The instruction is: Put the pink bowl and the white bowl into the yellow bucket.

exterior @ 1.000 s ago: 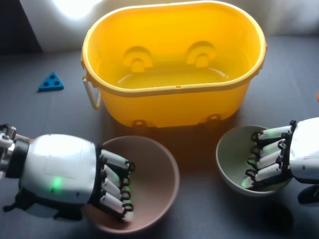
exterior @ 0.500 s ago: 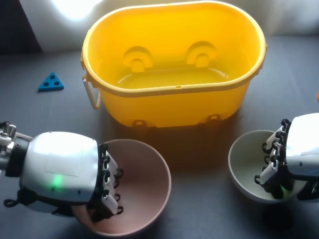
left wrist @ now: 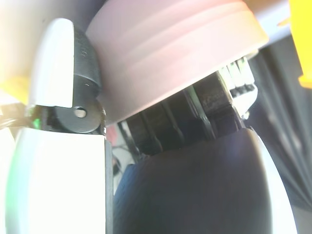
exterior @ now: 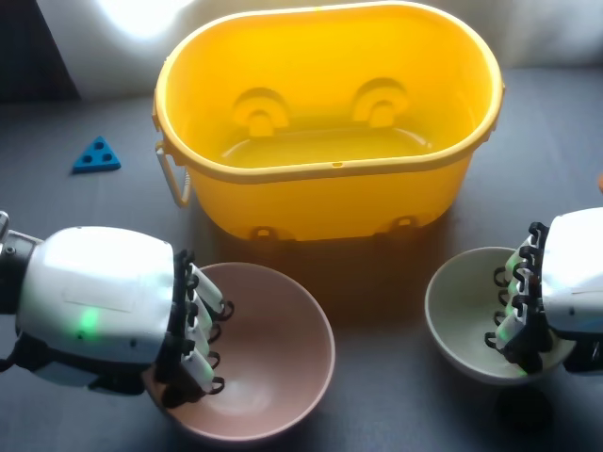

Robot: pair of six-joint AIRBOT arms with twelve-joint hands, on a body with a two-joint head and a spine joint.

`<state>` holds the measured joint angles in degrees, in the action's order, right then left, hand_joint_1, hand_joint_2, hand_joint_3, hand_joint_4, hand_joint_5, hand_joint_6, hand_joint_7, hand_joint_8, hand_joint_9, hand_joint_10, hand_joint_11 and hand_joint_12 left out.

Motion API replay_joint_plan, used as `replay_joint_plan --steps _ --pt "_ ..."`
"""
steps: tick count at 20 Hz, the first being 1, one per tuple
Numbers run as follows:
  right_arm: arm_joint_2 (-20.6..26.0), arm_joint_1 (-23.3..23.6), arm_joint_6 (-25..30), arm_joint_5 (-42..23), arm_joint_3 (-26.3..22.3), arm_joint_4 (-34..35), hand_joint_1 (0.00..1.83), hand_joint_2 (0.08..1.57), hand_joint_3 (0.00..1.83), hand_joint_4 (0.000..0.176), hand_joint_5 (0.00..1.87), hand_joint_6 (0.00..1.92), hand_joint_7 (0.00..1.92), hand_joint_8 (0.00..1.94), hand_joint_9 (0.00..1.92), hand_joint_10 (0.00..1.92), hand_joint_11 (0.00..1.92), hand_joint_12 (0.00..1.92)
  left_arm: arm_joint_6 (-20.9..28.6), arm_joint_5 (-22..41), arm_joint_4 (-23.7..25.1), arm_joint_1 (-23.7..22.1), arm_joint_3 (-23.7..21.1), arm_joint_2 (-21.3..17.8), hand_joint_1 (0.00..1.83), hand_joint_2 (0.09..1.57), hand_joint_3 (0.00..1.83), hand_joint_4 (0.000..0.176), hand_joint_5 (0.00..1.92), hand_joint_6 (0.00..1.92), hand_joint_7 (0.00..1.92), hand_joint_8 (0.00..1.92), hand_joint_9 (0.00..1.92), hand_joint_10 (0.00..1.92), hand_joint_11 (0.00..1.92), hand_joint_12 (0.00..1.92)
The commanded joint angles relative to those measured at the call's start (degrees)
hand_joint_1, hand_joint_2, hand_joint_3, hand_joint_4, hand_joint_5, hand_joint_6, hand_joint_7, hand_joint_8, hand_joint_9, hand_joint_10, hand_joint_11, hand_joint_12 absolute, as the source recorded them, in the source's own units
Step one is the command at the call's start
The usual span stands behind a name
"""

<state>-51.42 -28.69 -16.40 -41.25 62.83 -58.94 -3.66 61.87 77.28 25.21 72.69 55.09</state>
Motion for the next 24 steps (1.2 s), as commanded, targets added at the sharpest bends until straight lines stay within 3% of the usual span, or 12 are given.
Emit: replay_joint_plan --steps 1,6,10,13,20,24 --pt "0.8 0.7 0.3 -6.3 0.0 1.9 1.39 1.05 0.00 0.000 1.04 0.86 1.10 0.66 1.09 0.94 0.88 0.93 0.4 5.2 -3.6 -0.5 0.0 -0.8 1.39 1.08 0.00 0.000 0.96 0.89 1.06 0.84 1.00 1.12 0.80 1.15" --pt "2.9 3.6 0.3 -13.1 0.0 0.3 1.40 1.04 0.00 0.000 1.03 0.87 1.14 0.60 1.13 0.88 0.93 0.89 2.8 9.0 -6.1 -1.7 0.4 -1.7 1.38 1.09 0.00 0.000 0.92 0.94 1.05 0.87 1.00 1.12 0.82 1.08" --pt "4.0 5.8 0.2 -14.8 0.0 -0.2 1.39 1.05 0.00 0.000 1.04 0.85 1.09 0.68 1.12 0.92 0.92 0.87 4.9 11.3 -6.6 -3.0 1.2 -2.1 1.39 1.07 0.00 0.000 0.96 0.90 1.13 0.74 1.00 1.07 0.81 1.03" --pt "4.5 7.0 -0.1 -16.8 0.0 -0.4 1.39 1.07 0.00 0.000 1.01 0.92 1.03 0.78 1.05 1.01 0.85 0.94 6.8 13.4 -8.7 -4.1 2.1 -2.5 1.38 1.08 0.00 0.000 0.95 0.91 1.11 0.78 0.99 1.09 0.81 1.05" --pt "6.4 11.6 3.1 -21.3 -0.8 -4.5 1.40 1.04 0.00 0.000 1.03 0.85 1.17 0.55 1.13 0.89 0.92 0.92 10.3 16.4 -11.2 -7.2 3.3 -3.9 1.39 1.08 0.00 0.000 0.93 0.93 1.08 0.83 1.00 1.09 0.83 1.04" --pt "6.8 12.6 0.6 -22.0 -1.3 -5.1 1.39 1.05 0.00 0.000 1.04 0.88 1.11 0.67 1.11 0.89 0.93 0.90 11.7 17.7 -12.0 -8.7 4.4 -4.6 1.39 1.08 0.00 0.000 0.95 0.90 1.09 0.83 1.00 1.08 0.83 1.02"
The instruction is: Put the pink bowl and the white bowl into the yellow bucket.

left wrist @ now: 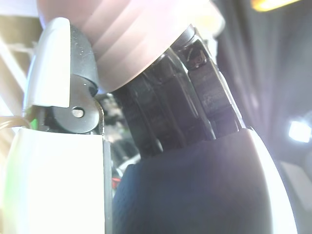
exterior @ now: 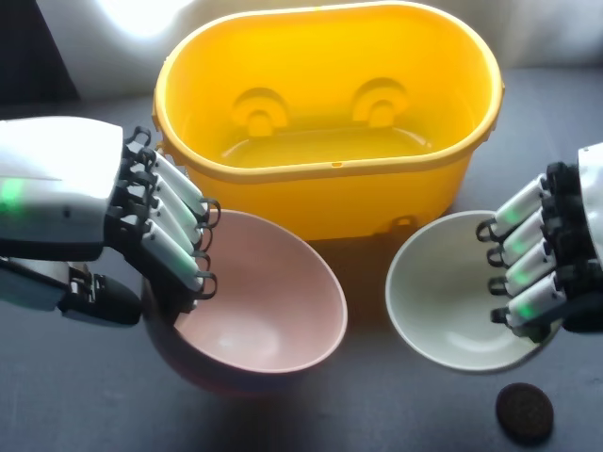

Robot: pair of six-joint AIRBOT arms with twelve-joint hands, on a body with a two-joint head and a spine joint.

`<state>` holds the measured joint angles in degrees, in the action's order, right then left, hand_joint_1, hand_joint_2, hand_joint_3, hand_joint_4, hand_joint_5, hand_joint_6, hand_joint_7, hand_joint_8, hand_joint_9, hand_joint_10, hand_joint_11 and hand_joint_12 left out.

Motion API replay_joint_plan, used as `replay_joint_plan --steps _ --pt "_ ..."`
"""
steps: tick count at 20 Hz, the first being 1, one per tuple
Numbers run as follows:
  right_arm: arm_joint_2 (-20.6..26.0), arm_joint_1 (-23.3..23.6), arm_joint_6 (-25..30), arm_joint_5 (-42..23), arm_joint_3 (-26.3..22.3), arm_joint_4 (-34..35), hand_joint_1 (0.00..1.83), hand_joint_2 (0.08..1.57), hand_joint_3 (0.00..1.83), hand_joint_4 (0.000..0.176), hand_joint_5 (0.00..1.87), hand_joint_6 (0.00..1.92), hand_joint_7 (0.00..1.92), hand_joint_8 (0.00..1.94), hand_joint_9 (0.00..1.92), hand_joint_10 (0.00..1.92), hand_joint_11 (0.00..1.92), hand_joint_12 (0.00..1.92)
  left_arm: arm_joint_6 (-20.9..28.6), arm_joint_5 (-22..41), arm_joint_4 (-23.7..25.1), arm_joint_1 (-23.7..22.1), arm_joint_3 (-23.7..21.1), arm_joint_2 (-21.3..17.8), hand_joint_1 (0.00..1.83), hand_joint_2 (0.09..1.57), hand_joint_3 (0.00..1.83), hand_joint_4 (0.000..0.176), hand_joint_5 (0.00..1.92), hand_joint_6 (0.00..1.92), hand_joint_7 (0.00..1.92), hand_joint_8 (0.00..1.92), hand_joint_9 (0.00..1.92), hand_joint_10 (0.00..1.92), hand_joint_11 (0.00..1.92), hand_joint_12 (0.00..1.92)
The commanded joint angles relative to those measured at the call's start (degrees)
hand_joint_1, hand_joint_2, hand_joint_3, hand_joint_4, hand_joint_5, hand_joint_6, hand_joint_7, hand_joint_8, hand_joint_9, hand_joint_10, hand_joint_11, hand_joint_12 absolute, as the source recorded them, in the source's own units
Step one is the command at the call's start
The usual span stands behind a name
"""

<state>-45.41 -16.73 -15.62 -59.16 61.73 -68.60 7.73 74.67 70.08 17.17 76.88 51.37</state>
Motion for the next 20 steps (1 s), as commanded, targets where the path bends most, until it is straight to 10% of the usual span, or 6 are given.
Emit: replay_joint_plan --steps 1,20 --pt "0.8 0.7 -1.2 -4.0 -0.3 4.6 1.39 1.05 0.00 0.000 1.02 0.89 1.12 0.65 1.13 0.87 0.95 0.89 0.5 5.2 -4.8 -1.0 0.4 -1.1 1.39 1.08 0.00 0.000 0.95 0.91 1.09 0.82 1.01 1.07 0.83 1.01" --pt "0.4 5.9 -21.6 0.7 -1.0 8.3 1.39 1.05 0.00 0.000 1.02 0.88 1.10 0.67 1.11 0.92 0.90 0.92 3.9 9.1 -11.1 -6.6 7.7 -0.7 1.38 1.08 0.00 0.000 0.92 0.98 1.12 0.74 1.00 1.07 0.82 1.00"
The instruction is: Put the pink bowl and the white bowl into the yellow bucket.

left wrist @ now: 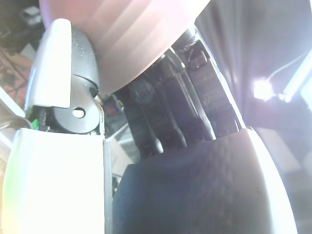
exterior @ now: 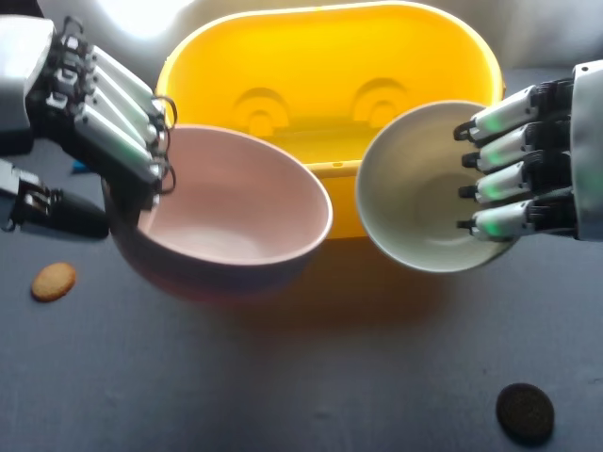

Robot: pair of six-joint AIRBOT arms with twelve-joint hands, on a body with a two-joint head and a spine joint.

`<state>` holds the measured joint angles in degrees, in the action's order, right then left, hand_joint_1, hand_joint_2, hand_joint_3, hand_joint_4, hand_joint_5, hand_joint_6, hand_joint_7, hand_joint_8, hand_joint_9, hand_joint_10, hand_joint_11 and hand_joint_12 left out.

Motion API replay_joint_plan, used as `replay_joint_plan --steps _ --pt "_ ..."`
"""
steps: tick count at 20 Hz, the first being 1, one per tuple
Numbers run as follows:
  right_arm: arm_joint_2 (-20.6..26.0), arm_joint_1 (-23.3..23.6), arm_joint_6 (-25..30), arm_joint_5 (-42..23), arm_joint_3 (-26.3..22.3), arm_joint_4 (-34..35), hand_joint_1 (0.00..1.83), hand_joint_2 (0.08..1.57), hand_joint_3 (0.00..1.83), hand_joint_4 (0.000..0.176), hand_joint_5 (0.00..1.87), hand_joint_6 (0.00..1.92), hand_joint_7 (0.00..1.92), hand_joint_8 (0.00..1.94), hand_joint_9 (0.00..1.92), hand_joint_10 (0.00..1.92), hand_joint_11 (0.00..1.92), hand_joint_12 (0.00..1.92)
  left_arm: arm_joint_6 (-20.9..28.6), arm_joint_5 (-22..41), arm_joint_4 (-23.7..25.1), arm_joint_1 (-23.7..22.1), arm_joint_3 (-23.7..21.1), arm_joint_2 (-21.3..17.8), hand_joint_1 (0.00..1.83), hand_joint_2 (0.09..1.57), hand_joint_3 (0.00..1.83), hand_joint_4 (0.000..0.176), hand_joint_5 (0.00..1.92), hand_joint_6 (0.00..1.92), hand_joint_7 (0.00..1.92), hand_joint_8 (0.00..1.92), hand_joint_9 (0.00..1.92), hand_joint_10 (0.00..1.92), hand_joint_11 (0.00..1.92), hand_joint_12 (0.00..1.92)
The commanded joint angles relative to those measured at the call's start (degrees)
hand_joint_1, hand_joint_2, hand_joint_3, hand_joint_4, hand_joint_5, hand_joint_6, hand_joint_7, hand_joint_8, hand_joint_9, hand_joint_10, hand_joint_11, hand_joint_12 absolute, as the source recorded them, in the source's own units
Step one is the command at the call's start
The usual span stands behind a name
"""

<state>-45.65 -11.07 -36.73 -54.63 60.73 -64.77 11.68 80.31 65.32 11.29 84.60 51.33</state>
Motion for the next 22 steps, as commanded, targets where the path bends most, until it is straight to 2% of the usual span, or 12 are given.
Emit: replay_joint_plan --steps 1,3,7,9,11,12,14,16,17,18,20,22 --pt "0.4 0.2 -2.4 -3.8 0.3 5.0 1.39 1.05 0.00 0.000 1.01 0.90 1.10 0.67 1.11 0.92 0.90 0.92 -0.1 3.1 -6.4 -1.2 0.4 -0.3 1.38 1.08 0.00 0.000 0.92 0.99 1.13 0.71 1.01 1.06 0.82 1.01" --pt "0.0 0.2 -5.3 -3.8 0.6 6.2 1.39 1.05 0.00 0.000 1.03 0.87 1.10 0.65 1.12 0.92 0.92 0.94 -0.1 2.4 -6.9 -2.2 1.3 0.4 1.38 1.09 0.00 0.000 0.91 1.01 1.10 0.77 0.99 1.07 0.81 0.98" --pt "-0.6 -0.1 -10.3 -3.8 0.8 9.2 1.39 1.07 0.00 0.000 0.98 0.95 1.07 0.71 1.09 0.96 0.90 0.94 -0.1 0.8 -7.1 -4.6 2.9 1.9 1.38 1.08 0.00 0.000 0.93 0.98 1.09 0.80 1.00 1.04 0.83 0.92" --pt "-0.9 -0.6 -15.4 -3.4 0.9 12.0 1.39 1.05 0.00 0.000 1.02 0.88 1.11 0.66 1.12 0.91 0.92 0.95 -0.4 0.3 -7.5 -5.4 4.2 2.9 1.38 1.09 0.00 0.000 0.93 0.99 1.08 0.81 0.99 1.06 0.81 0.97" --pt "-1.1 -1.0 -18.8 -2.9 0.9 14.1 1.39 1.07 0.00 0.000 0.98 0.96 1.05 0.76 1.06 0.99 0.87 0.97 -0.5 -0.3 -7.8 -6.0 5.7 4.1 1.38 1.10 0.00 0.000 0.91 1.00 1.06 0.85 0.96 1.12 0.77 1.05" --pt "-1.2 -1.1 -19.8 -2.8 0.9 14.7 1.39 1.05 0.00 0.000 1.00 0.91 1.10 0.68 1.12 0.90 0.91 0.95 -0.6 -0.4 -7.8 -6.4 6.7 4.9 1.38 1.10 0.00 0.000 0.90 1.01 1.05 0.87 0.95 1.13 0.76 1.05" --pt "-1.4 -1.2 -19.8 -2.8 0.9 15.6 1.39 1.05 0.00 0.000 0.99 0.91 1.10 0.68 1.13 0.90 0.92 0.94 -0.9 -0.7 -7.8 -6.9 8.1 6.2 1.38 1.09 0.00 0.000 0.93 0.97 1.07 0.83 0.98 1.10 0.79 1.02" --pt "-1.9 -1.3 -22.3 -2.7 1.4 17.5 1.39 1.05 0.00 0.000 1.00 0.91 1.11 0.67 1.13 0.88 0.95 0.93 -1.1 -1.4 -7.8 -7.2 9.3 7.4 1.39 1.07 0.00 0.000 0.98 0.90 1.11 0.76 1.00 1.06 0.80 1.07" --pt "-2.6 -1.1 -22.5 -2.0 2.5 20.0 1.39 1.06 0.00 0.000 0.96 0.97 1.10 0.68 1.14 0.86 0.97 0.91 -1.4 -2.2 -7.8 -7.3 10.3 8.6 1.39 1.07 0.00 0.000 0.98 0.89 1.12 0.76 1.00 1.06 0.80 1.07" --pt "-3.5 -0.6 -20.1 -0.2 4.0 21.9 1.39 1.06 0.00 0.000 0.97 0.96 1.10 0.67 1.14 0.89 0.96 0.91 -1.5 -2.7 -7.7 -7.4 10.9 9.2 1.38 1.08 0.00 0.000 0.94 0.95 1.08 0.82 1.00 1.06 0.81 1.02" --pt "-5.9 0.6 -12.8 1.9 9.5 24.7 1.39 1.06 0.00 0.000 0.99 0.92 1.09 0.71 1.12 0.92 0.93 0.93 -1.9 -3.5 -7.7 -7.9 12.7 11.1 1.38 1.08 0.00 0.000 0.95 0.94 1.08 0.85 1.00 1.04 0.81 1.03" --pt "-6.7 0.4 -11.7 2.6 11.2 25.4 1.39 1.06 0.00 0.000 0.95 0.98 1.08 0.72 1.12 0.90 0.94 0.93 -2.3 -4.2 -7.6 -8.5 14.4 12.6 1.38 1.08 0.00 0.000 0.94 0.95 1.09 0.83 0.99 1.07 0.79 1.04"
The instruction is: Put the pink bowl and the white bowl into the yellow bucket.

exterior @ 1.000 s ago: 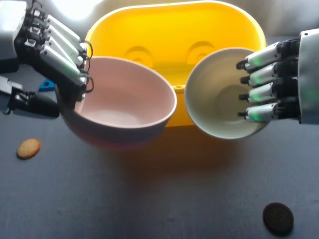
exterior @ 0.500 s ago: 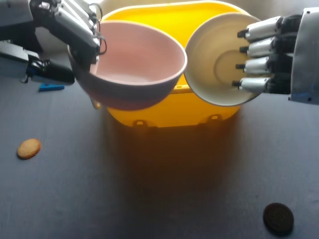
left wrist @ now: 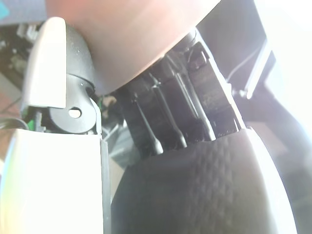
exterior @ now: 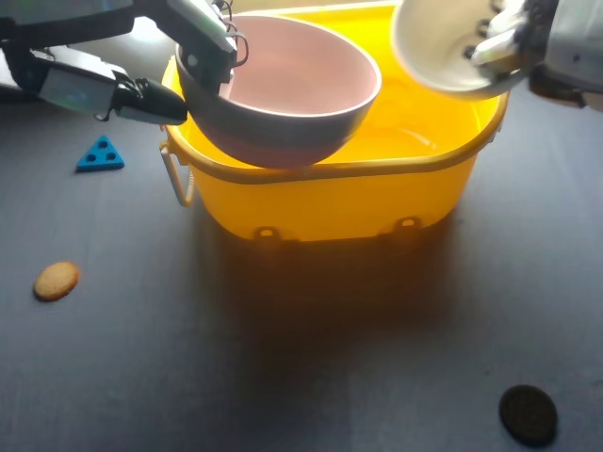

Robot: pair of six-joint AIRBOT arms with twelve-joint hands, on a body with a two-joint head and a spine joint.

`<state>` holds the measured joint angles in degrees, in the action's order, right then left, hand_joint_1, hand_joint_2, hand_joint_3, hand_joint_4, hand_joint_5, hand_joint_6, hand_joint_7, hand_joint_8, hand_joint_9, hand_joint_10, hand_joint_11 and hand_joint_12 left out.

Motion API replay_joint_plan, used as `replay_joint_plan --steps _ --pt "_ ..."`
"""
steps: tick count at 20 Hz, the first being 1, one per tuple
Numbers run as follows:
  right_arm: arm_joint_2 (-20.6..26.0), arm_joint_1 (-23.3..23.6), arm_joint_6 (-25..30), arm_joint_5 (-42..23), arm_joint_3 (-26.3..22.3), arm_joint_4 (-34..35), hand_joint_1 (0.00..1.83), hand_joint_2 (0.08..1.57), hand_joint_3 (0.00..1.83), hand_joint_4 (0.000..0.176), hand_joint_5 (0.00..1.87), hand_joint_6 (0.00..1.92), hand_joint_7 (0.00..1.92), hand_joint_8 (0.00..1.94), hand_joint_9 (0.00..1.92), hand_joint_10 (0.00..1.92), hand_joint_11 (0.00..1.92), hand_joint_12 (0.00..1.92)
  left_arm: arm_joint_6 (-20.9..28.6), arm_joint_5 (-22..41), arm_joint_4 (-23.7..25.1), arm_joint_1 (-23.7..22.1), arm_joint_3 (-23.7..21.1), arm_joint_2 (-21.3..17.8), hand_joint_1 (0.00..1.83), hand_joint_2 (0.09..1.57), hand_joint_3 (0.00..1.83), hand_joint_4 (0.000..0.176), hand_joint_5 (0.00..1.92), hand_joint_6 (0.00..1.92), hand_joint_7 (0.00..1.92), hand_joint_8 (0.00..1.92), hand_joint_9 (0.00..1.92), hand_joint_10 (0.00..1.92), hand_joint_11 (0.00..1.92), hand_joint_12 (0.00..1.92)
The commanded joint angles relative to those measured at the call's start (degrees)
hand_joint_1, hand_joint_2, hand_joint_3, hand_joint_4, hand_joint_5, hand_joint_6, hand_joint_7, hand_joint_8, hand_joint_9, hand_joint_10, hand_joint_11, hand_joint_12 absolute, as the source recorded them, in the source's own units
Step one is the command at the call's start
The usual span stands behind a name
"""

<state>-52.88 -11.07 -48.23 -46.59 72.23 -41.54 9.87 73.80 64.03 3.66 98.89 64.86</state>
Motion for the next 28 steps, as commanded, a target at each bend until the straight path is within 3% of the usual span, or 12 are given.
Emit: replay_joint_plan --steps 1,4,5,8,9,12,16,19,24,25,26,28 --pt "0.5 0.1 0.2 -5.5 -0.2 2.4 1.39 1.06 0.00 0.000 0.96 0.96 1.07 0.73 1.12 0.91 0.94 0.92 -0.5 2.1 -6.2 -1.0 1.0 -0.1 1.38 1.08 0.00 0.000 0.94 0.94 1.09 0.80 1.00 1.08 0.80 1.05" --pt "0.0 0.3 3.0 -5.2 0.3 3.4 1.39 1.05 0.00 0.000 1.00 0.91 1.09 0.68 1.13 0.89 0.93 0.93 -1.1 1.4 -6.0 -1.3 3.3 1.8 1.38 1.09 0.00 0.000 0.92 0.99 1.07 0.84 0.98 1.08 0.80 0.97" --pt "-0.4 0.6 3.7 -5.0 0.7 3.7 1.39 1.05 0.00 0.000 1.00 0.92 1.08 0.71 1.13 0.88 0.94 0.91 -1.4 1.1 -5.8 -1.4 3.9 2.3 1.39 1.07 0.00 0.000 0.98 0.90 1.12 0.76 0.99 1.04 0.80 1.07" --pt "-1.0 1.3 6.8 -3.9 1.2 4.3 1.38 1.08 0.00 0.000 0.96 0.98 1.02 0.80 1.08 0.97 0.89 0.95 -1.5 0.8 -5.8 -1.6 5.3 3.1 1.39 1.07 0.00 0.000 0.97 0.92 1.13 0.74 0.99 1.06 0.79 1.05" --pt "-1.3 1.3 8.3 -3.3 1.2 4.6 1.39 1.06 0.00 0.000 0.97 0.95 1.09 0.70 1.11 0.91 0.91 0.96 -1.6 0.8 -5.8 -1.7 5.8 3.3 1.39 1.08 0.00 0.000 0.97 0.93 1.10 0.79 1.00 1.04 0.82 1.02" --pt "-2.0 0.9 12.3 -2.0 1.2 4.6 1.39 1.05 0.00 0.000 0.98 0.94 1.11 0.67 1.13 0.88 0.93 0.92 -1.6 0.8 -5.8 -1.7 6.9 3.6 1.38 1.09 0.00 0.000 0.93 0.96 1.08 0.83 0.99 1.07 0.82 1.01" --pt "-2.7 0.4 17.0 -0.9 1.4 4.7 1.39 1.07 0.00 0.000 1.00 0.93 1.03 0.80 1.09 0.94 0.88 0.97 -1.8 0.7 -5.2 -1.5 8.0 4.2 1.38 1.09 0.00 0.000 0.95 0.92 1.08 0.86 0.97 1.10 0.78 1.15" --pt "-3.5 0.4 20.3 0.4 3.0 6.3 1.39 1.06 0.00 0.000 0.98 0.95 1.08 0.70 1.10 0.93 0.91 0.93 -1.9 0.4 -5.2 -1.5 8.5 4.5 1.38 1.10 0.00 0.000 0.92 0.99 1.05 0.87 0.95 1.12 0.74 1.12" --pt "-4.7 0.0 21.8 1.8 5.0 7.9 1.38 1.08 0.00 0.000 0.94 1.03 1.04 0.78 1.06 0.98 0.84 0.97 -2.2 0.3 -4.9 -1.4 8.5 4.6 1.38 1.09 0.00 0.000 0.94 0.96 1.08 0.82 0.98 1.08 0.79 1.06" --pt "-4.7 0.0 21.8 1.8 5.1 8.0 1.39 1.07 0.00 0.000 0.96 1.01 1.05 0.76 1.06 0.97 0.85 0.97 -2.3 0.3 -4.8 -1.2 8.4 4.5 1.38 1.09 0.00 0.000 0.91 0.98 1.07 0.87 0.97 1.08 0.77 1.12" --pt "-4.7 0.0 21.8 1.8 5.1 8.0 1.39 1.07 0.00 0.000 0.96 0.99 1.07 0.74 1.10 0.91 0.89 0.94 -2.4 0.3 -4.8 -1.0 8.3 4.5 1.38 1.11 0.00 0.000 0.87 1.06 1.04 0.90 0.95 1.11 0.75 1.06" --pt "-4.7 0.0 21.8 1.8 5.1 8.0 1.38 1.08 0.00 0.000 0.91 1.04 1.07 0.76 1.05 0.98 0.83 0.94 -2.4 0.3 -4.8 -0.7 8.2 4.5 1.38 1.11 0.00 0.000 0.89 1.11 1.04 0.86 0.95 1.08 0.76 0.98"
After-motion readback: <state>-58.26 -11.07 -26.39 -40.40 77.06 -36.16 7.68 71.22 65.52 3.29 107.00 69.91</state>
